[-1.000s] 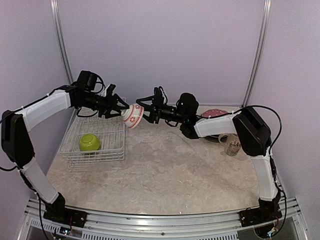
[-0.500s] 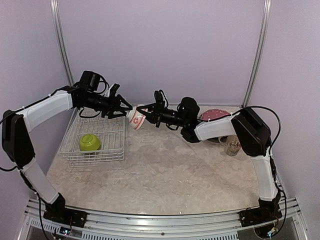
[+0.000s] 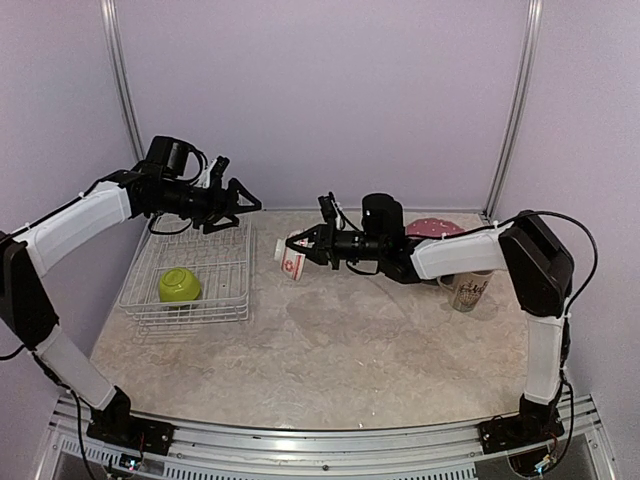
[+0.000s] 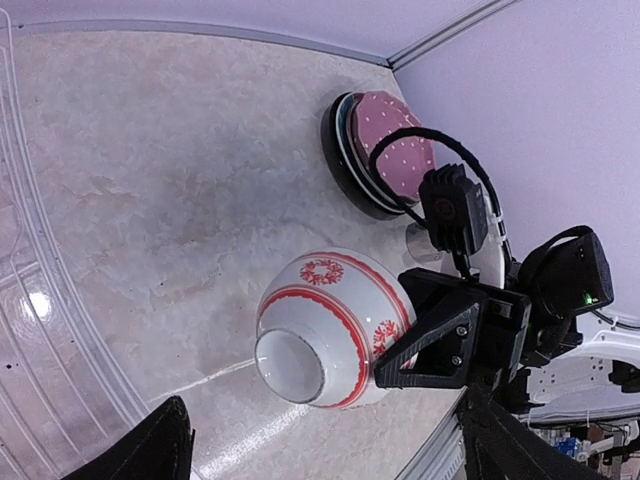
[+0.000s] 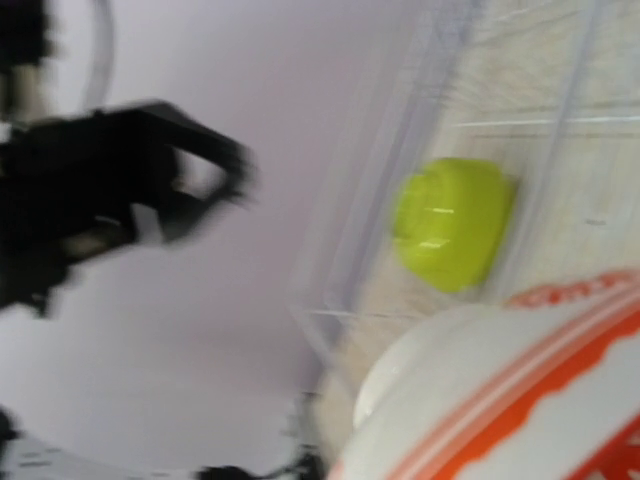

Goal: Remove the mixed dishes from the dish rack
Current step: Pass from the left arm to the right, then place the bowl at the center of the board.

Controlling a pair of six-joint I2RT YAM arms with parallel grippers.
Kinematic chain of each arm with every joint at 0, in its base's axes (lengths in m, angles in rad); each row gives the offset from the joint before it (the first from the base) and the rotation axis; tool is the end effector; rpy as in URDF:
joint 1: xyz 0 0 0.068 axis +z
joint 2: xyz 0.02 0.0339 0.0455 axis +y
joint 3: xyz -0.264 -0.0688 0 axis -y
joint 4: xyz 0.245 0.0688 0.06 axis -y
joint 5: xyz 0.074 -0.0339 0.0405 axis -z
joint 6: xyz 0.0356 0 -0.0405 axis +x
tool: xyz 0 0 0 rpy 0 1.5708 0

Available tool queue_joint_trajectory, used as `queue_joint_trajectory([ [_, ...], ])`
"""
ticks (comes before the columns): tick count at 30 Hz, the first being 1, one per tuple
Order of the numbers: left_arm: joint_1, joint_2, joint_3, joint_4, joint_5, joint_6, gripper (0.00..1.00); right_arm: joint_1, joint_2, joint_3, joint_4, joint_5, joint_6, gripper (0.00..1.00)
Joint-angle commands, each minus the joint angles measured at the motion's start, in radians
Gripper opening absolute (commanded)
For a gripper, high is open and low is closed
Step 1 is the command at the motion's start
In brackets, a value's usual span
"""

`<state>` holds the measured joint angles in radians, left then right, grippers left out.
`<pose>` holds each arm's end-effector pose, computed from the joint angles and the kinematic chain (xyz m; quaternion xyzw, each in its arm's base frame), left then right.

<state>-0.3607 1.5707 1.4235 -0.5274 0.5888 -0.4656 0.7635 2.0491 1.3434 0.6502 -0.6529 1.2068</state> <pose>0.3224 -0.1427 0.3362 0.0803 0.8679 -0.4060 0.2747 0.3239 0.3399 0.2290 -0.0637 0.7197 0.6712 0.1656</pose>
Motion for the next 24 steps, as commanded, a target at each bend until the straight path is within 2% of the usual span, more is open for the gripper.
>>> queue_joint_trajectory([
  [1,0.005,-0.067,-0.011,0.002,-0.068,0.031,0.92,0.005,-0.16,-0.015,-0.42,0.136,-0.347,0.0],
  [6,0.007,-0.096,-0.014,0.001,-0.091,0.033,0.96,0.02,-0.236,0.021,-0.866,0.392,-0.604,0.0],
  [12,0.005,-0.106,-0.014,-0.002,-0.099,0.033,0.97,0.035,-0.271,0.088,-1.253,0.748,-0.758,0.0],
  [18,0.004,-0.094,-0.012,-0.008,-0.105,0.037,0.97,0.036,-0.25,0.157,-1.487,0.966,-0.818,0.0],
  [24,0.001,-0.083,-0.008,-0.017,-0.127,0.049,0.97,0.024,-0.158,0.184,-1.575,1.003,-0.854,0.0],
])
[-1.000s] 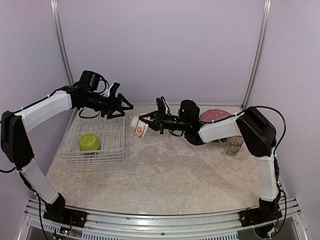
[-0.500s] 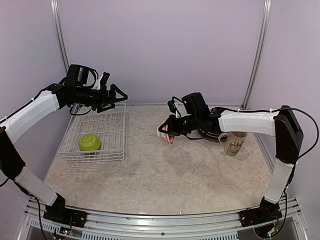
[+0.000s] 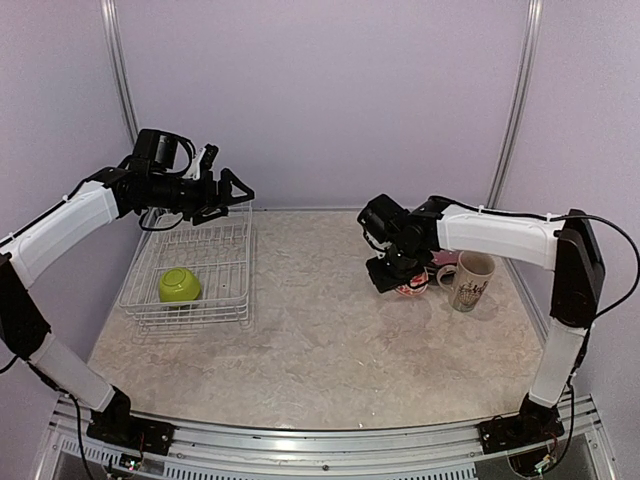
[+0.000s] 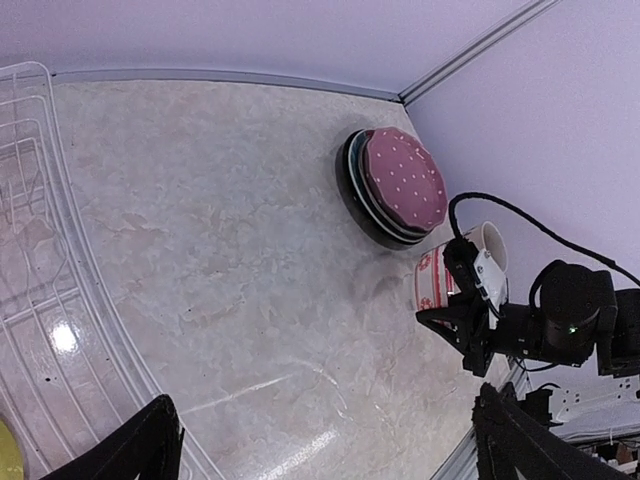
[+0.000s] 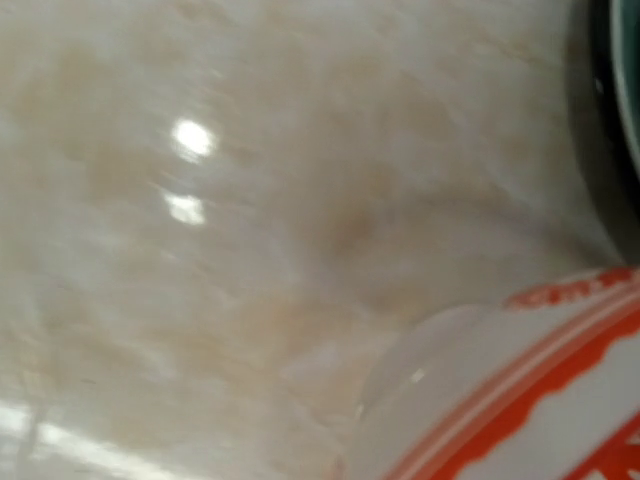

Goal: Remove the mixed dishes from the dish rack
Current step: Place the bowl at the center of the board.

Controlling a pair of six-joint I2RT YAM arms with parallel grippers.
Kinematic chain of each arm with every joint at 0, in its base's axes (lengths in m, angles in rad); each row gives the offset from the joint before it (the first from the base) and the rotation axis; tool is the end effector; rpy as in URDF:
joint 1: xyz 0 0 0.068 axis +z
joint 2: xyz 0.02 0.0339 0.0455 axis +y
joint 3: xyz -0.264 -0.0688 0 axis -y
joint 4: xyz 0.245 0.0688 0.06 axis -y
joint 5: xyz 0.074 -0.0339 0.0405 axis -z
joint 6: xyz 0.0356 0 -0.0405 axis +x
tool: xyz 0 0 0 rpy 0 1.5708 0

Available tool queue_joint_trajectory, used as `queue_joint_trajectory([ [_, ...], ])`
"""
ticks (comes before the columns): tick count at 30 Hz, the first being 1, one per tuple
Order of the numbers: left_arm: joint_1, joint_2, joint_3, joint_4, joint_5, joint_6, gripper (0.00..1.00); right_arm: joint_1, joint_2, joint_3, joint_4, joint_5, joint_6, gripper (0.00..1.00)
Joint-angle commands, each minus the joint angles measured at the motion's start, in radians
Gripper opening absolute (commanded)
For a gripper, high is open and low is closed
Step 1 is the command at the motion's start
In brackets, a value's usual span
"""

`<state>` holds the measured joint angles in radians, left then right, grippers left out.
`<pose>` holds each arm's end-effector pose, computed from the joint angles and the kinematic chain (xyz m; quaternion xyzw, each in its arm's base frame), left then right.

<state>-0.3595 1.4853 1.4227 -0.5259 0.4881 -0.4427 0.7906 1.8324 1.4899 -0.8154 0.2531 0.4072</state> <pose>0.3062 -0.1329 0.3626 0.0783 0.8597 -0.3748 0.3381 0.2756 0.2658 0.2434 -0.1596 0.9581 0.0126 0.2376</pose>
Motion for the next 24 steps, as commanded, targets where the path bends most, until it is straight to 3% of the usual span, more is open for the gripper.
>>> queue_joint_trajectory([
  [1,-0.002,0.003,-0.007,-0.021,-0.034,0.029,0.97,-0.004,0.07,0.038,-0.107,0.099,-0.059,0.0],
  [24,-0.054,0.016,0.013,-0.068,-0.141,0.085,0.97,-0.036,0.207,0.046,-0.078,0.134,-0.123,0.03],
])
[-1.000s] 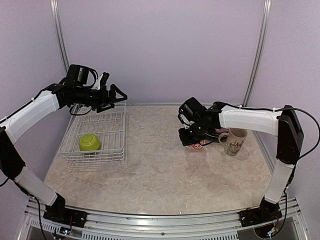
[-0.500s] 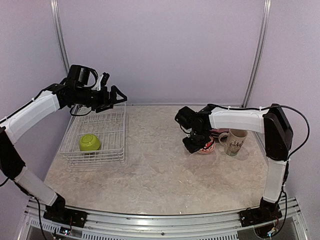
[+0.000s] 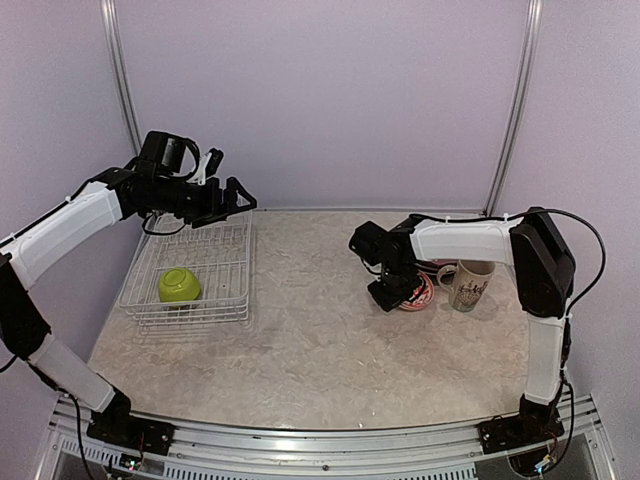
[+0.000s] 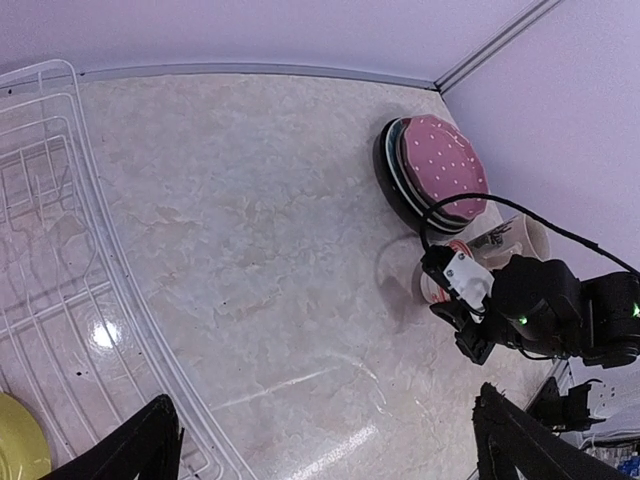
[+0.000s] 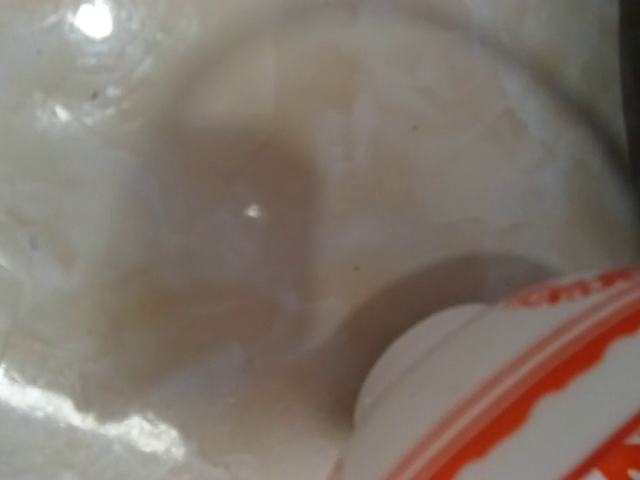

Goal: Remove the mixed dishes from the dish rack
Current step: Place the bowl at the center of the board.

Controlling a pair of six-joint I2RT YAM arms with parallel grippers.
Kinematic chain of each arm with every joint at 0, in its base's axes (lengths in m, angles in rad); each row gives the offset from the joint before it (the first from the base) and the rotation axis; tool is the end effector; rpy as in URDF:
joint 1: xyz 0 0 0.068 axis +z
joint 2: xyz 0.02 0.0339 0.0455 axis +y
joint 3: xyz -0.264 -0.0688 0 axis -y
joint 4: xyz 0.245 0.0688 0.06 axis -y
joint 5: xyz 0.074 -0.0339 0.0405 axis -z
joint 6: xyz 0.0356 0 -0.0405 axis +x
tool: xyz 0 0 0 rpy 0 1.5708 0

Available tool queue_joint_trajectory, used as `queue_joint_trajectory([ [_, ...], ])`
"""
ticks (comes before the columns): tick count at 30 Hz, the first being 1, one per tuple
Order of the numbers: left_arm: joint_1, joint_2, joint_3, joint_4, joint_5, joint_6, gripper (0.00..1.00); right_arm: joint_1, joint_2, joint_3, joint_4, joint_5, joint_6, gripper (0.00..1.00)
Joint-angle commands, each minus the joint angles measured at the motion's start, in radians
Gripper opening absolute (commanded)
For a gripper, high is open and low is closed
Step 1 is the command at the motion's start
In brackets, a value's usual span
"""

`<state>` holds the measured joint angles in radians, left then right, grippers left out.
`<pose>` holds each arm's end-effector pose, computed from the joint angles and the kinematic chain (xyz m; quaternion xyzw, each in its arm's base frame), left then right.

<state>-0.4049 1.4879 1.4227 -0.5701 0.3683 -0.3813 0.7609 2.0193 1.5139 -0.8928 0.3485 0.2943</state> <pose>0.3009 -0.1429 0.3569 0.0929 0.8765 -0.3208 0.3468 0.2954 0.2645 0.1794 -0.2123 0.9581 -0.1065 0.1603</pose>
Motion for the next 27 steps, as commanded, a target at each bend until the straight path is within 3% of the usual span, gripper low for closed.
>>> queue_joint_trajectory([
  [1,-0.009,0.014,0.013,-0.025,-0.024,0.025,0.97,-0.007,0.023,0.019,0.002,0.038,-0.011,0.04],
  [11,-0.023,0.0,0.007,-0.027,-0.083,0.039,0.97,-0.007,0.037,0.006,0.009,0.045,-0.006,0.17],
  [27,-0.037,-0.005,0.013,-0.044,-0.15,0.054,0.98,0.051,-0.121,0.044,-0.017,0.017,0.042,0.66],
])
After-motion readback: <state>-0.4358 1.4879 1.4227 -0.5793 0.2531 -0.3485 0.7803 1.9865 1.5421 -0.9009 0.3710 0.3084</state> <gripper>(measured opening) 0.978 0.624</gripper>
